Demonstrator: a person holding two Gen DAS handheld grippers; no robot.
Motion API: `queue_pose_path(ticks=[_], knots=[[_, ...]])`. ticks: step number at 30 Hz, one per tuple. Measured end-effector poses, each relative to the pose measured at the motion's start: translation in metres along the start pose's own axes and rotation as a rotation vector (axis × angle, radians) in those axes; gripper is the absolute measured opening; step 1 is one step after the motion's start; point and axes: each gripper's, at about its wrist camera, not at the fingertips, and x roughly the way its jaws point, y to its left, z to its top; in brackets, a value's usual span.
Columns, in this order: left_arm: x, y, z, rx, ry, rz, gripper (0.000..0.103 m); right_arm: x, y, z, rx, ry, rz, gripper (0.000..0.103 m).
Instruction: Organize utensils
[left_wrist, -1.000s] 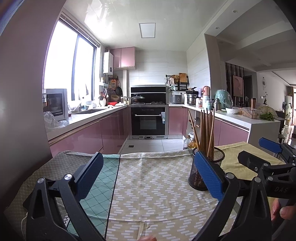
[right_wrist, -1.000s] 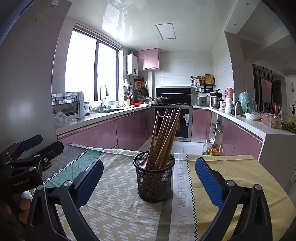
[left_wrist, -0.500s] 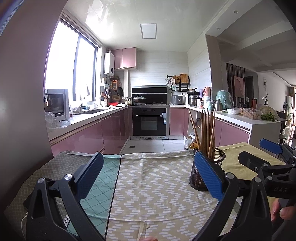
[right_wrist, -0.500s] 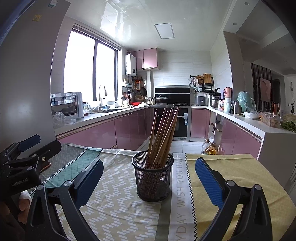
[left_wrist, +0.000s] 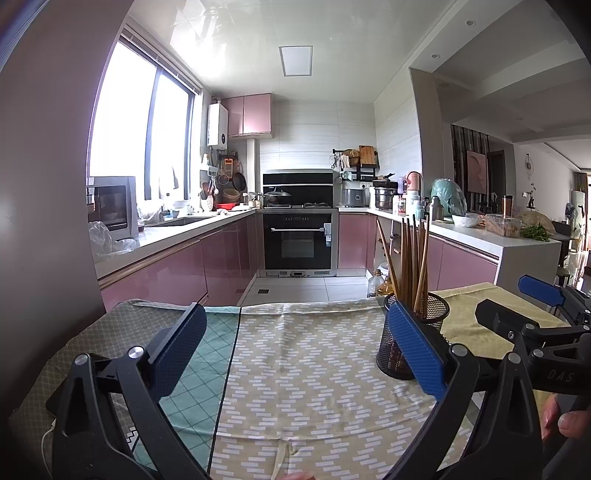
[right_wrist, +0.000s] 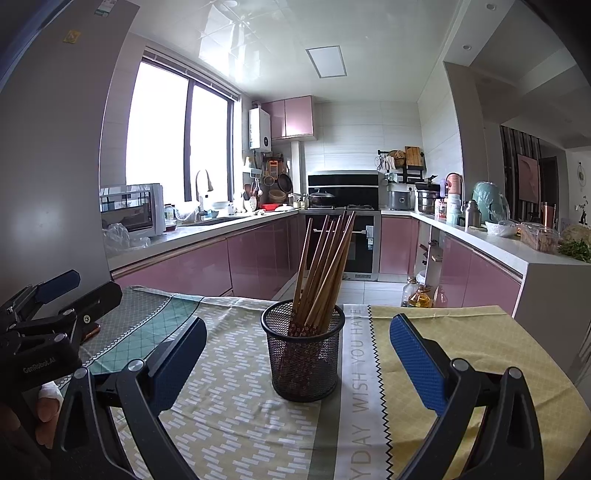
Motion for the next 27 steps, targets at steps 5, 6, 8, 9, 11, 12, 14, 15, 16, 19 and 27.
queue_pose_path(ticks=[5, 6, 8, 9, 11, 12, 14, 15, 16, 19, 27], knots=[[0.0001, 0.0001, 0.0000, 0.000, -0.001, 0.001, 0.097, -0.0007, 0.0005, 0.0001, 0.001, 0.001, -0.001, 0.096], [0.0001, 0.0001, 0.0002, 0.000, 0.000, -0.001, 0.097, -0.0007, 0.0003, 0.0004, 0.002, 0.002, 0.001, 0.096], [-0.0003, 0.0000, 0.0000, 0.001, 0.000, 0.001, 0.097, 0.0003, 0.0007, 0.0003, 0.003, 0.003, 0.001, 0.096], [0.0000, 0.0000, 0.0001, 0.001, 0.000, 0.000, 0.097, 0.0008, 0.0008, 0.0005, 0.004, 0.004, 0.001, 0.096], [0.0000, 0.0000, 0.0003, 0.002, 0.001, 0.000, 0.097, 0.0009, 0.0008, 0.0005, 0.004, 0.005, 0.002, 0.096], [0.0002, -0.0003, -0.0003, 0.001, 0.001, 0.000, 0.097, 0.0009, 0.0009, 0.0005, 0.004, 0.005, 0.002, 0.096], [0.0001, -0.0003, -0.0004, 0.001, 0.000, 0.000, 0.097, 0.0014, 0.0009, 0.0005, 0.005, 0.004, 0.003, 0.096], [0.0001, -0.0002, -0.0003, 0.000, 0.000, 0.000, 0.097, 0.0017, 0.0008, 0.0004, 0.005, 0.004, 0.002, 0.096], [0.0001, -0.0002, -0.0003, 0.000, 0.001, 0.000, 0.097, 0.0022, 0.0008, 0.0005, 0.006, 0.004, 0.003, 0.096], [0.0002, -0.0001, -0.0003, 0.001, 0.001, 0.000, 0.097, 0.0026, 0.0012, 0.0003, 0.007, 0.005, 0.003, 0.096], [0.0002, 0.0001, -0.0002, 0.001, 0.001, -0.001, 0.097, 0.0027, 0.0011, 0.0000, 0.007, 0.006, 0.002, 0.096]])
